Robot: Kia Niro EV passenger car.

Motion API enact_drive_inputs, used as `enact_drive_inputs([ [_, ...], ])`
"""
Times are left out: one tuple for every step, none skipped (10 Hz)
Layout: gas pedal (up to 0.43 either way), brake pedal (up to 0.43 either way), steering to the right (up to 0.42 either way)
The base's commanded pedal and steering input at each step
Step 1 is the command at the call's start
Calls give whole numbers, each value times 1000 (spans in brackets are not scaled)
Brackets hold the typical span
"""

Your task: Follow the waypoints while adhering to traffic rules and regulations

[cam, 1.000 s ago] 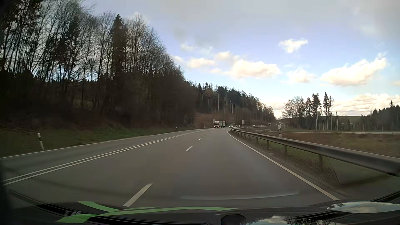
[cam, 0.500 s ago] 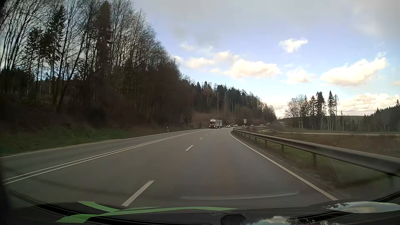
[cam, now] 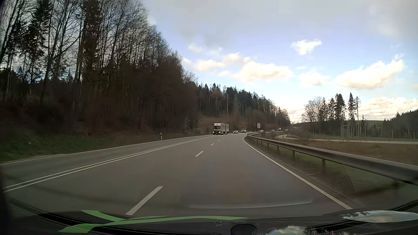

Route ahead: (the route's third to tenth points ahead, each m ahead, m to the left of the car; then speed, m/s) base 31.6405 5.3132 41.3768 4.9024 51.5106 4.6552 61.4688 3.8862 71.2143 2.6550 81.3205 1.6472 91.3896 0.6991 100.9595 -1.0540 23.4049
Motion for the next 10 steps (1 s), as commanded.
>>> enact_drive_inputs([
  [189,0,-1],
  [189,0,-1],
  [189,0,1],
  [189,0,3],
  [189,0,4],
  [189,0,6],
  [177,0,9],
  [177,0,11],
  [169,0,11],
  [130,0,10],
])
